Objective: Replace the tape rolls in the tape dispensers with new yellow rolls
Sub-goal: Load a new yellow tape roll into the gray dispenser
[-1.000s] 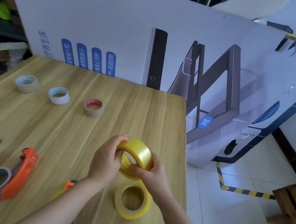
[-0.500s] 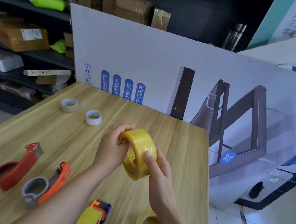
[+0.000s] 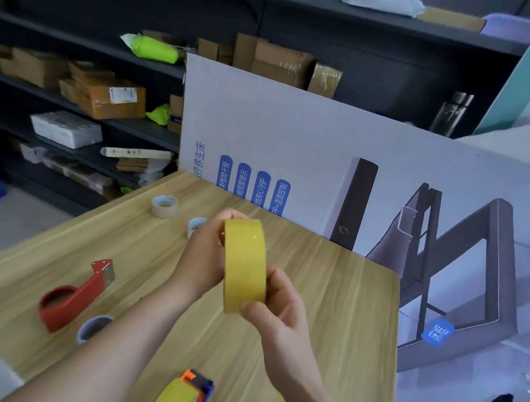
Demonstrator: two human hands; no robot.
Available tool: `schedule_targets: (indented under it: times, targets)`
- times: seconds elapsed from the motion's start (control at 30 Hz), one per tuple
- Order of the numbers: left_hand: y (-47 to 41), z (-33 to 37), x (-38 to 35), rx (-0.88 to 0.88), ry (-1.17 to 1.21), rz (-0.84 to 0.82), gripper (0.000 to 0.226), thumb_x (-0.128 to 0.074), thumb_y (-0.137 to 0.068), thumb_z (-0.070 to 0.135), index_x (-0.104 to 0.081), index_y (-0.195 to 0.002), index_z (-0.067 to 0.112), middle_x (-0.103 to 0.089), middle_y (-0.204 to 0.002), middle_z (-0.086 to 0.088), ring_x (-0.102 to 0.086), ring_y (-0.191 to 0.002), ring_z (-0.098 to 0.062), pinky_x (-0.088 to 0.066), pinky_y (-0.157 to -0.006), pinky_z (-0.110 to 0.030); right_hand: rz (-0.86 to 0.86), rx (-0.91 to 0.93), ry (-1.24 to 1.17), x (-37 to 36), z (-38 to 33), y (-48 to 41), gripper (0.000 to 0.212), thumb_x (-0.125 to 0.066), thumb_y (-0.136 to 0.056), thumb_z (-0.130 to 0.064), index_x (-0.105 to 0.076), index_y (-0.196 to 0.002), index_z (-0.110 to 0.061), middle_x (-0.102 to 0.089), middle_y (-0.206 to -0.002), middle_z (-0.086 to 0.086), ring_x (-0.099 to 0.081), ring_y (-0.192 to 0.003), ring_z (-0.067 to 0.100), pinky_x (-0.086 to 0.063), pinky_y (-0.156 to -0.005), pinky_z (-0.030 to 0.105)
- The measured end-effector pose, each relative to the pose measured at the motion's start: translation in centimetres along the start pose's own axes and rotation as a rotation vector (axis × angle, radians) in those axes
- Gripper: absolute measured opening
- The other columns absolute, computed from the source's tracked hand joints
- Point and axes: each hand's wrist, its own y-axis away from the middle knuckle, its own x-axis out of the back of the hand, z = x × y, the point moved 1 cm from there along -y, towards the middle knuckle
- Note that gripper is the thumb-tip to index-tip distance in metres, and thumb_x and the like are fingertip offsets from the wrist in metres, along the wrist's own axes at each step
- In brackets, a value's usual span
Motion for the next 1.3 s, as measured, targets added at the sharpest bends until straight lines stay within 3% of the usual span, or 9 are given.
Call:
schedule_targets:
  times: [0.27, 0.37, 0.47, 0.63, 0.77, 0.9, 1.07, 1.2, 1.3]
  targets:
    - [1.5, -0.6, 0.1, 0.276, 0.111, -0.086, 0.026, -0.064, -0.073, 0.019, -0.064, -0.094, 0.003, -0.066, -0.080, -0.011, -0.061, -0.076, -0.025, -0.050, -0.079, -0.056, -0.029, -0.057, -0.110, -0.4, -1.5, -1.1, 0.037, -0.052, -0.078, -0.007, -0.068, -0.111, -0.007, -0.071, -0.095, 0.008, -0.065, -0.090, 0.020, -0.053, -0.077, 0.035]
    - [2.2, -0.7, 0.6, 0.313, 0.076, -0.155, 0.027, -0.056, -0.075, 0.027, -0.068, -0.092, 0.010, -0.069, -0.070, -0.007, -0.063, -0.060, -0.023, -0.050, -0.055, -0.040, -0.053, -0.068, -0.113, -1.0, -1.7, -1.3, 0.046, -0.048, -0.073, -0.001, -0.065, -0.116, -0.004, -0.068, -0.105, 0.027, -0.062, -0.095, 0.048, -0.052, -0.080, 0.056]
    - [2.2, -0.8, 1.6, 0.348, 0.020, -0.250, 0.018, -0.056, -0.073, 0.029, -0.071, -0.075, 0.019, -0.066, -0.058, -0.008, -0.058, -0.045, -0.023, -0.042, -0.041, -0.027, -0.077, -0.070, -0.113, -1.9, -1.9, -1.5, 0.045, -0.049, -0.075, -0.001, -0.067, -0.116, -0.006, -0.068, -0.109, 0.029, -0.063, -0.092, 0.052, -0.053, -0.071, 0.052]
    - [1.0, -1.3, 4.1, 0.022, -0.072, -0.053, 0.039, -0.063, -0.078, 0.009, -0.060, -0.115, 0.021, -0.064, -0.086, 0.006, -0.061, -0.079, -0.016, -0.051, -0.069, -0.031, -0.019, -0.113, -0.067, -3.6, -1.3, -2.7, 0.034, -0.052, -0.082, -0.012, -0.072, -0.110, -0.013, -0.071, -0.109, 0.022, -0.062, -0.108, 0.046, -0.050, -0.092, 0.056]
    - [0.2, -0.9, 7.5, -0.181, -0.208, 0.010, 0.052, -0.059, -0.077, -0.001, -0.060, -0.103, 0.044, -0.066, -0.091, 0.023, -0.061, -0.082, 0.001, -0.048, -0.067, -0.011, -0.006, -0.155, -0.114, -5.9, -1.1, -4.2, 0.034, -0.052, -0.084, -0.015, -0.071, -0.111, -0.010, -0.074, -0.101, 0.021, -0.070, -0.096, 0.037, -0.053, -0.086, 0.053]
    - [-1.0, -1.7, 10.9, -0.094, -0.257, -0.033, 0.051, -0.056, -0.083, 0.000, -0.055, -0.119, 0.037, -0.064, -0.092, 0.016, -0.062, -0.087, -0.006, -0.052, -0.074, -0.024, -0.026, -0.171, -0.187, -9.1, -0.8, -6.2, 0.036, -0.050, -0.083, -0.012, -0.071, -0.111, -0.005, -0.073, -0.104, 0.022, -0.070, -0.092, 0.033, -0.053, -0.087, 0.052]
    - [-2.1, -3.0, 15.2, 0.035, -0.115, -0.132, 0.060, -0.051, -0.083, 0.002, -0.053, -0.098, 0.060, -0.070, -0.091, -0.012, -0.066, -0.085, -0.027, -0.054, -0.075, -0.045, -0.021, -0.162, -0.180, -13.5, 0.1, -8.3, 0.040, -0.048, -0.080, -0.009, -0.071, -0.112, -0.004, -0.072, -0.105, 0.022, -0.069, -0.093, 0.033, -0.047, -0.092, 0.066]
    - [-3.7, -4.4, 18.0, 0.227, 0.026, -0.207, 0.027, -0.051, -0.080, 0.019, -0.064, -0.085, 0.042, -0.068, -0.069, 0.003, -0.062, -0.072, -0.026, -0.052, -0.066, -0.053, -0.009, -0.156, -0.177, -16.6, 1.2, -9.7, 0.041, -0.047, -0.078, -0.007, -0.070, -0.111, -0.003, -0.070, -0.105, 0.028, -0.067, -0.093, 0.036, -0.044, -0.090, 0.074]
    - [-4.3, -5.2, 19.8, 0.316, 0.046, -0.286, 0.027, -0.055, -0.076, 0.021, -0.061, -0.101, 0.028, -0.070, -0.095, -0.006, -0.066, -0.083, -0.029, -0.057, -0.070, -0.052, 0.071, -0.151, -0.131, -18.5, 1.9, -10.4, 0.036, -0.051, -0.078, -0.012, -0.072, -0.106, -0.005, -0.067, -0.106, 0.033, -0.064, -0.092, 0.037, -0.044, -0.091, 0.069]
